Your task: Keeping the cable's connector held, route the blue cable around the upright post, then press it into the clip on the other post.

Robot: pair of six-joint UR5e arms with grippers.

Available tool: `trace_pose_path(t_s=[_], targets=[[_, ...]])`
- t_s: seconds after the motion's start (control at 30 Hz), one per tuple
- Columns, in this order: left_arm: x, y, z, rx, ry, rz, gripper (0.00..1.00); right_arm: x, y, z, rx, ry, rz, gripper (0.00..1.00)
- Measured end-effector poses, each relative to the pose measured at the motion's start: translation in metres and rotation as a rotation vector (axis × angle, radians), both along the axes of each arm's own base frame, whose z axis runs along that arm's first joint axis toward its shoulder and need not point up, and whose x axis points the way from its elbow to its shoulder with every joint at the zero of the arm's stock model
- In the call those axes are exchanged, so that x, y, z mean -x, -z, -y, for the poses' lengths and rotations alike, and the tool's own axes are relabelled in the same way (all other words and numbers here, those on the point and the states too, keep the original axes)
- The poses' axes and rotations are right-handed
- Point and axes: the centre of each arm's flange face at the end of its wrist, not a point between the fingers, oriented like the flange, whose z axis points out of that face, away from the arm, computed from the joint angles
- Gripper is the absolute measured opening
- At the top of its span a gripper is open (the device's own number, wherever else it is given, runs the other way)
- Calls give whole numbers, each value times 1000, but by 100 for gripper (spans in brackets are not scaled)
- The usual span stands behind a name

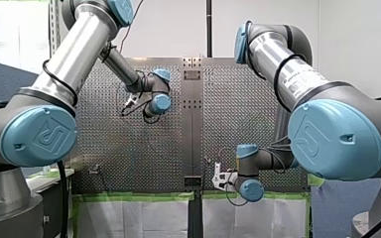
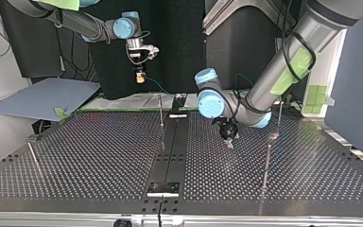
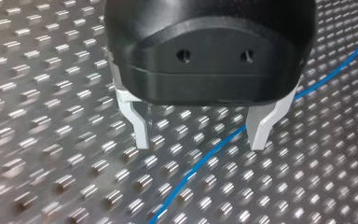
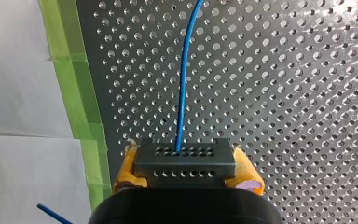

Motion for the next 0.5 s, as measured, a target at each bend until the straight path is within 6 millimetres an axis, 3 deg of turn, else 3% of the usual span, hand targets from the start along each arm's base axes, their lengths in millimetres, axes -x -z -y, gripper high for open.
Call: trace_pose_path(t_s=[0.13,0.5], targets=[[1,17,4,-11,-4,-25,100,0,0,0,0,0,0,0],[1,37,-2,-73,-53,-72,100,0,0,0,1,0,2,0]])
